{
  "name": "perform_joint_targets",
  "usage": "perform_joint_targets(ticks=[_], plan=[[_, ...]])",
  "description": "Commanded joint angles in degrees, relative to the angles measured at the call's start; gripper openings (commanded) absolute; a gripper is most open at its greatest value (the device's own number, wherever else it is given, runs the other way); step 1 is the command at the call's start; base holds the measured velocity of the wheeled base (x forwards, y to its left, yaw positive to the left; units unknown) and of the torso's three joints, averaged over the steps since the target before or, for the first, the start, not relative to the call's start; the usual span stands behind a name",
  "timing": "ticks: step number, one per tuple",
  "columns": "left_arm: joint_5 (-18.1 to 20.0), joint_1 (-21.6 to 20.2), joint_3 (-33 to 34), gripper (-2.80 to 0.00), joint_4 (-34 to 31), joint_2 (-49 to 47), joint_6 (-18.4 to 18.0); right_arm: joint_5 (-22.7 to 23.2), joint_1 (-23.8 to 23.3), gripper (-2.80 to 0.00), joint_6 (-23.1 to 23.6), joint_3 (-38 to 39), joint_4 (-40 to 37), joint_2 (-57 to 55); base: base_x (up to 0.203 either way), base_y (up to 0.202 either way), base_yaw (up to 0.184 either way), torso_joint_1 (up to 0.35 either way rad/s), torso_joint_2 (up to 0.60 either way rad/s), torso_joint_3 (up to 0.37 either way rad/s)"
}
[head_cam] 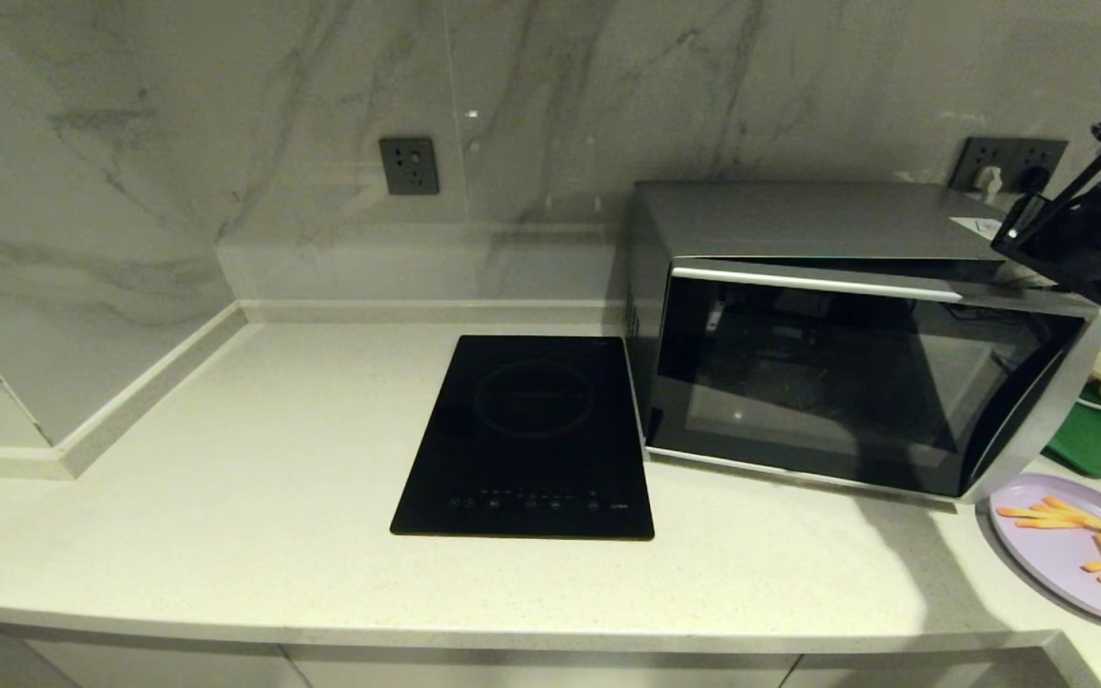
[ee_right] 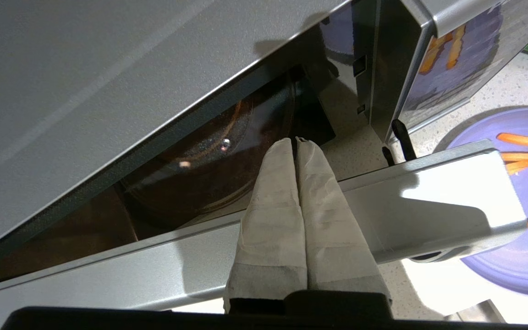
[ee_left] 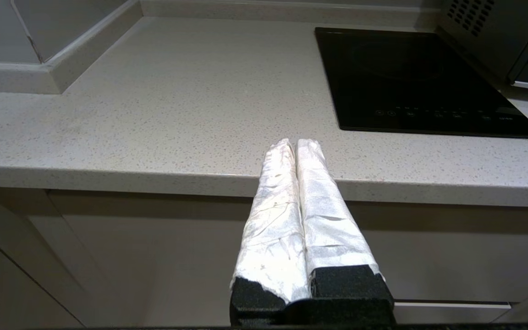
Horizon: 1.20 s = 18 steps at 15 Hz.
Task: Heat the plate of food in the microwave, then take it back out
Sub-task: Open the microwave oven
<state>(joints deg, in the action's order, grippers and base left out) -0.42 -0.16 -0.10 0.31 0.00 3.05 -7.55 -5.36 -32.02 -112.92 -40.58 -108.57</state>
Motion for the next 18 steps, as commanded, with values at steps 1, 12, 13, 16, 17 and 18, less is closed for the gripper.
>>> perform_joint_targets(ticks=[1,12,13,16,17,18], plan=[[-0.02,-0.02,0.01,-2.80,0.04,0.00,0.03,1.03,0.02,-2.80,0.51,0.16,-2.23,0.53,0.000,0.000,0.000,0.000,0.00,0.000],[-0.02,-0.02,0.01,-2.80,0.04,0.00,0.03,19.67,0.68,-2.80,25.01,14.24,-19.63,19.57,0.000,0.000,0.000,0.000,0.00,0.000],[-0.02,-0.02,0.01,-2.80,0.04,0.00,0.03,20.89,1.22,-2.80,27.77,17.18,-19.71,21.99,0.000,0.000,0.000,0.000,0.00,0.000],[-0.02,-0.02,0.01,-2.80,0.04,0.00,0.03,22.47,4.46,-2.80,33.31,23.51,-19.80,27.61,0.000,0.000,0.000,0.000,0.00,0.000],[-0.02,-0.02,0.01,-2.80,0.04,0.00,0.03,22.75,6.04,-2.80,33.66,25.12,-19.80,29.11,0.000,0.000,0.000,0.000,0.00,0.000],[-0.02,-0.02,0.01,-2.80,0.04,0.00,0.03,22.89,8.20,-2.80,34.26,26.56,-19.80,30.21,0.000,0.000,0.000,0.000,0.00,0.000]])
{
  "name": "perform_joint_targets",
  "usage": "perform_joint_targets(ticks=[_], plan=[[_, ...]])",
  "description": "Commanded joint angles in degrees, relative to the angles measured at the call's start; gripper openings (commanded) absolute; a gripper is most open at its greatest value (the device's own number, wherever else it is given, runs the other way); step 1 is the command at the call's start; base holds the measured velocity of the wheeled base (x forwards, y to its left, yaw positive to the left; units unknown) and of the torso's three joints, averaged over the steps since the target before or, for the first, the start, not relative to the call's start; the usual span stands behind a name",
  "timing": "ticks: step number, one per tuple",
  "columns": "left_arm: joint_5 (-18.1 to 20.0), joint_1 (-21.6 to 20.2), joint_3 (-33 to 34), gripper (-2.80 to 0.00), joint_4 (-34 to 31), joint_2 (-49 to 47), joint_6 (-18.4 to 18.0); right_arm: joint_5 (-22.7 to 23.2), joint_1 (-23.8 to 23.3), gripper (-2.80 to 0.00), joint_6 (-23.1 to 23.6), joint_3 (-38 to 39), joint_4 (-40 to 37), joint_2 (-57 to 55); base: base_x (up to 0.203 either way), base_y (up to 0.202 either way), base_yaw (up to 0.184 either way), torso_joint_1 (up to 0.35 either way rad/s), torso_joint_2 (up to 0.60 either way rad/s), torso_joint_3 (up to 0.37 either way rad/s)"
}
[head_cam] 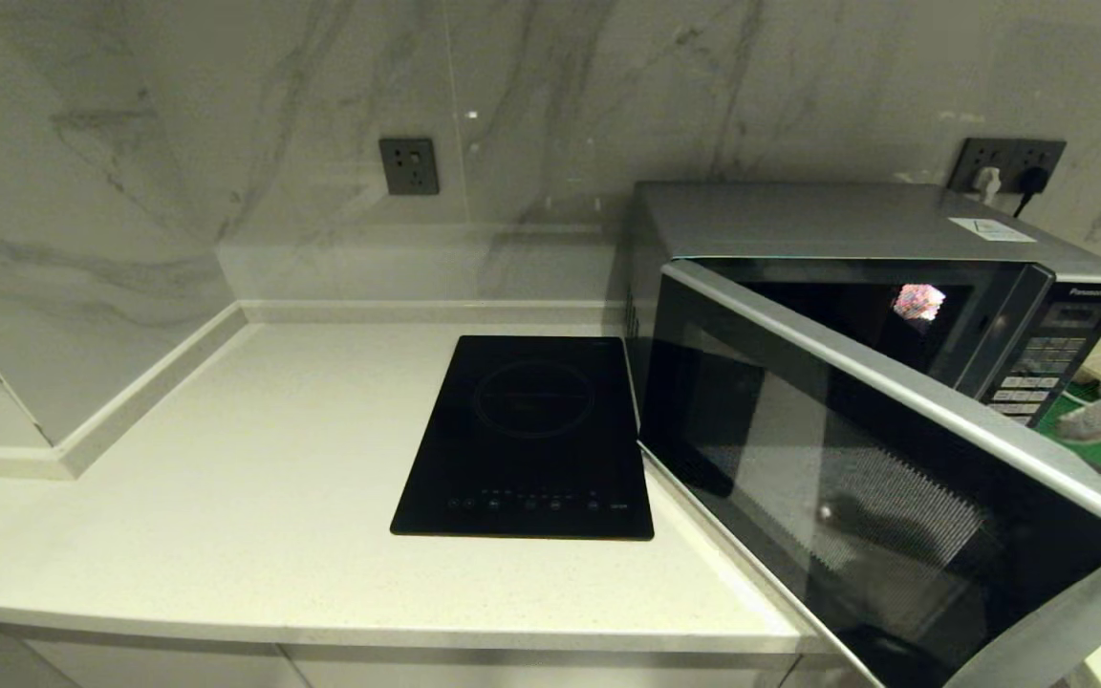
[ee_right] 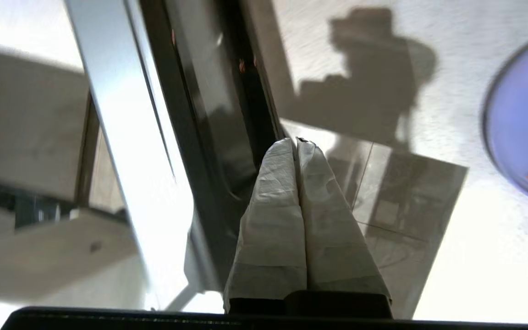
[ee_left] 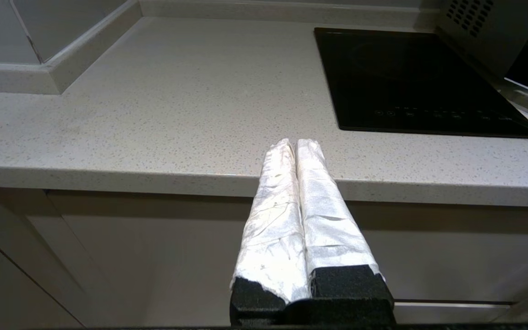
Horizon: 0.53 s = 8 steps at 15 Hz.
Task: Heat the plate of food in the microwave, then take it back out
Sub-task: Open the microwave oven
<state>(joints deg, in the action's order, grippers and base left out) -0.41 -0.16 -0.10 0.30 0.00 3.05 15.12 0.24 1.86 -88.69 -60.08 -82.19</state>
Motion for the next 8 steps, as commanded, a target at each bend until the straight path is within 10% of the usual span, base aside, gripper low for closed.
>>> perform_joint_targets(ticks=[1,8], plan=[[-0.03,-0.02,0.01,-2.80,0.05,0.00,0.03,0.29,5.07,-2.80,0.83,3.22,-0.30,4.70,0.000,0.000,0.000,0.000,0.00,0.000],[-0.03,-0.02,0.01,-2.80,0.05,0.00,0.03,0.03,25.42,-2.80,-1.04,5.01,0.06,1.86,0.000,0.000,0.000,0.000,0.00,0.000]])
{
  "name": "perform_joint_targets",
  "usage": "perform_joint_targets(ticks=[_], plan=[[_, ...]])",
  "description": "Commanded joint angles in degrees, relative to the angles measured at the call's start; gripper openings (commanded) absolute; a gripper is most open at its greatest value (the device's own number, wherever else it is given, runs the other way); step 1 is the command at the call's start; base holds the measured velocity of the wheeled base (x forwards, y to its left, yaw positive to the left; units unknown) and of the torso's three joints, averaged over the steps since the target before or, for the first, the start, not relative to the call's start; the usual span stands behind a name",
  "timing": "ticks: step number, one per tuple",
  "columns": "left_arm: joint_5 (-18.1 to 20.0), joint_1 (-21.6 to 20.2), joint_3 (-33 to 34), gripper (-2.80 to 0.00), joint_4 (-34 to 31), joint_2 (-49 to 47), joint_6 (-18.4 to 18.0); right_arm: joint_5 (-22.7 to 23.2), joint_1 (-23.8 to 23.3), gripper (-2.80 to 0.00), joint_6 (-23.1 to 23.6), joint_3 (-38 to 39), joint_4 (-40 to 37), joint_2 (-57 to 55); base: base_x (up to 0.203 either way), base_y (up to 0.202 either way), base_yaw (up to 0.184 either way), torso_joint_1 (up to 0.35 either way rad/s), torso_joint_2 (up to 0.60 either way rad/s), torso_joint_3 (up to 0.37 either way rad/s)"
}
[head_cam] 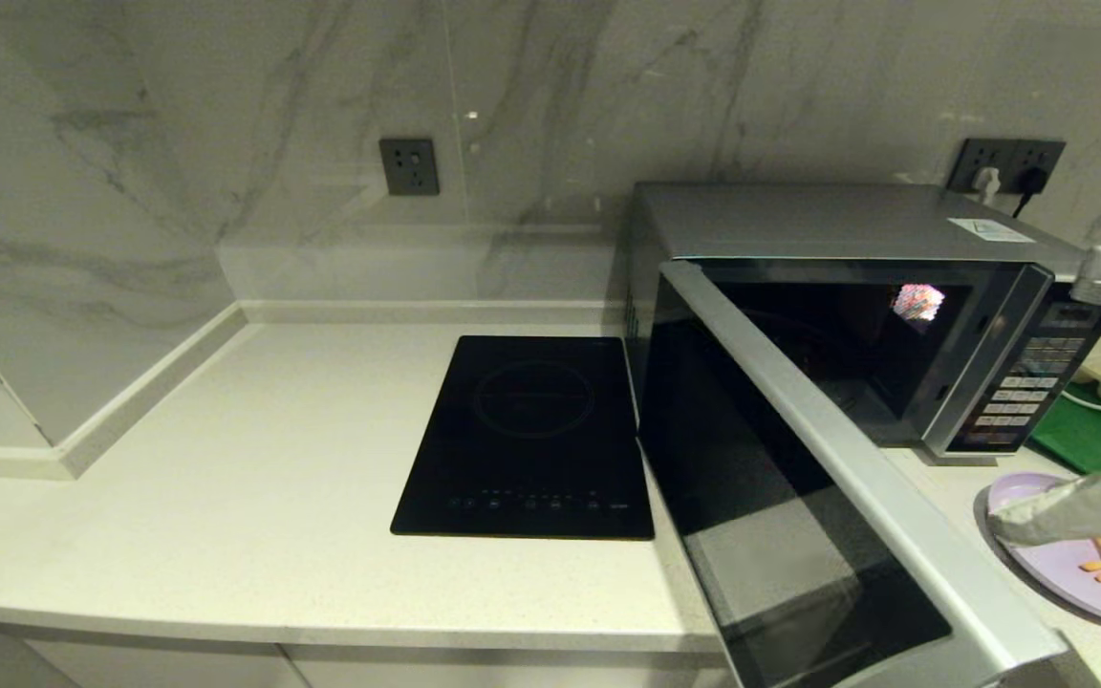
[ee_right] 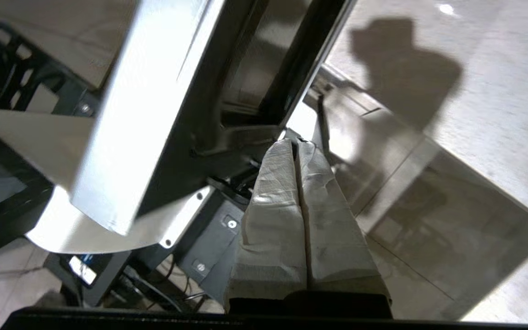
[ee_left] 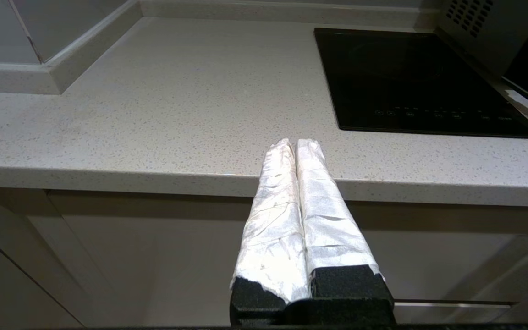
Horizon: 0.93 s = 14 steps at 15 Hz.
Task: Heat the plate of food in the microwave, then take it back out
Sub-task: Open the microwave oven
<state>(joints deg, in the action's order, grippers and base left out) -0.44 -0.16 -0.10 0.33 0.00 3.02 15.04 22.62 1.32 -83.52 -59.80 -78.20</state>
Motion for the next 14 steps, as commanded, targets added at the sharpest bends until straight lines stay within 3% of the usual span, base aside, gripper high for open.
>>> perform_joint_targets(ticks=[1,5,14], plan=[[0.00,-0.02,0.01,-2.80,0.02,0.00,0.05,0.12,4.65,-2.80,-0.95,-0.40,-0.15,-3.88,0.000,0.000,0.000,0.000,0.00,0.000],[0.00,-0.02,0.01,-2.80,0.02,0.00,0.05,-0.45,10.70,-2.80,-2.28,-3.56,-0.05,-8.04,0.000,0.000,0.000,0.000,0.00,0.000],[0.00,-0.02,0.01,-2.80,0.02,0.00,0.05,-1.18,14.07,-2.80,-3.69,-6.29,0.03,-10.42,0.000,0.000,0.000,0.000,0.00,0.000]])
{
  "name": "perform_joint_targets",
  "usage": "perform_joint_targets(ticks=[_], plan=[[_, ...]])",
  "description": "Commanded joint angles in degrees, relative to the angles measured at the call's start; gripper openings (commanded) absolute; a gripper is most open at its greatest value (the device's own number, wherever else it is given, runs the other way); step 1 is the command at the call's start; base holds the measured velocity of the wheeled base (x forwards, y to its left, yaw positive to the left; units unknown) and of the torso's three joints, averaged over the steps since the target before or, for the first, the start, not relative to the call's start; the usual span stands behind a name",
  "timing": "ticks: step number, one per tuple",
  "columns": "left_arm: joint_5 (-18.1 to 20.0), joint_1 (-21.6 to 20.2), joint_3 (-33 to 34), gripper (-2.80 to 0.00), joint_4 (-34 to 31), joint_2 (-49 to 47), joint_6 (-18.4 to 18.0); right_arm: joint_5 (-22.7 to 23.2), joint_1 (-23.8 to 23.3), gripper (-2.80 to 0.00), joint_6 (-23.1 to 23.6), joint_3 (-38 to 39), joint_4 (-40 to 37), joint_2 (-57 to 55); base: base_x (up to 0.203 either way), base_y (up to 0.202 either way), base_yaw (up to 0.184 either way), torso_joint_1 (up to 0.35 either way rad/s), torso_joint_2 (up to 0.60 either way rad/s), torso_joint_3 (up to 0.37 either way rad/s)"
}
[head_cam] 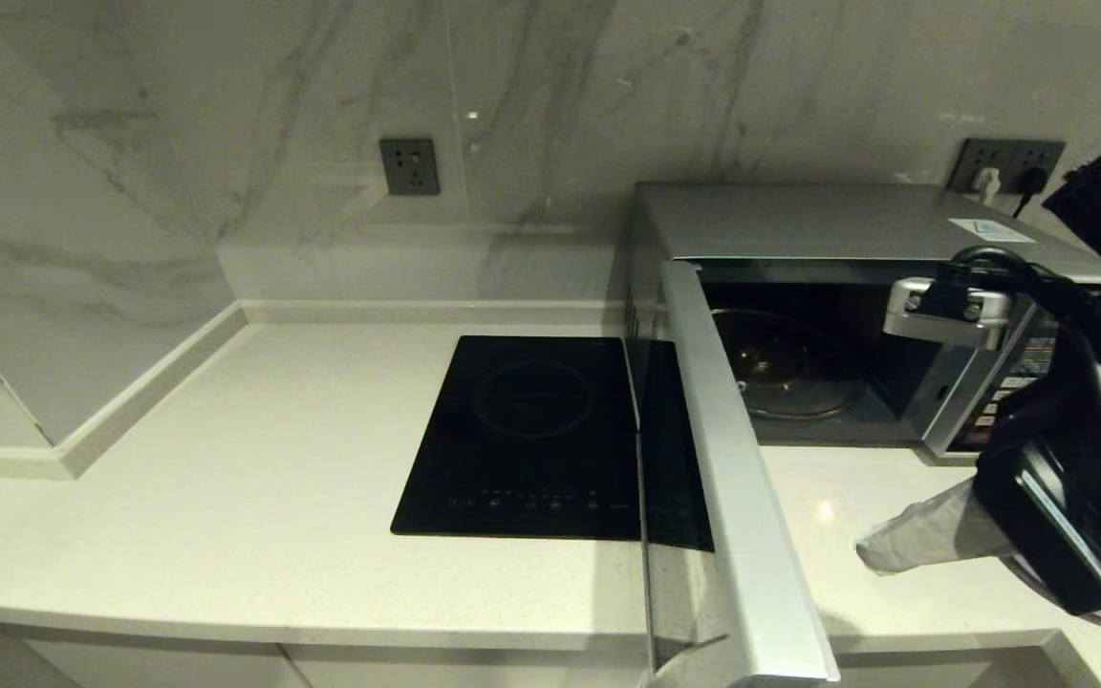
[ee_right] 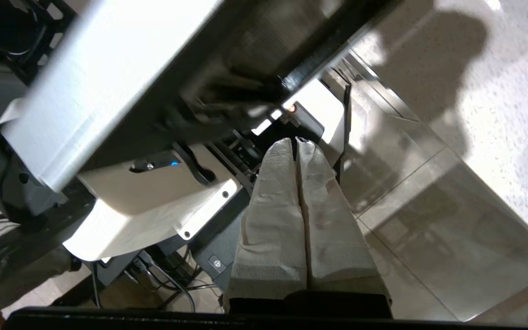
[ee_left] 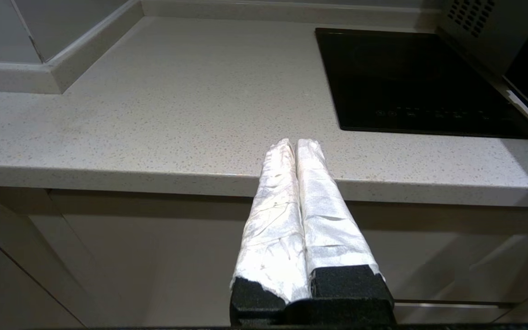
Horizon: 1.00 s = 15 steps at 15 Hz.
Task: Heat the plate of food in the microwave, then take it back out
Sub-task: Open the microwave oven, then put the plate in the microwave oven
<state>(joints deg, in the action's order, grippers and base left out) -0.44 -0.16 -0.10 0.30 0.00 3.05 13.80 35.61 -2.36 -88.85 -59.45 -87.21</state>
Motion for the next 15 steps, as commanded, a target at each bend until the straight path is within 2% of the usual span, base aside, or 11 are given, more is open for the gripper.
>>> perform_joint_targets(ticks=[1,4,15], plan=[[0.00,-0.02,0.01,-2.80,0.05,0.00,0.03,-0.11,2.40,-2.80,-0.01,-1.93,-0.32,-2.10,0.000,0.000,0.000,0.000,0.00,0.000],[0.00,-0.02,0.01,-2.80,0.05,0.00,0.03,-1.53,4.38,-2.80,-0.10,-3.09,-0.31,-3.18,0.000,0.000,0.000,0.000,0.00,0.000],[0.00,-0.02,0.01,-2.80,0.05,0.00,0.03,-2.81,6.31,-2.80,-0.10,-2.84,-0.34,-4.56,0.000,0.000,0.000,0.000,0.00,0.000]])
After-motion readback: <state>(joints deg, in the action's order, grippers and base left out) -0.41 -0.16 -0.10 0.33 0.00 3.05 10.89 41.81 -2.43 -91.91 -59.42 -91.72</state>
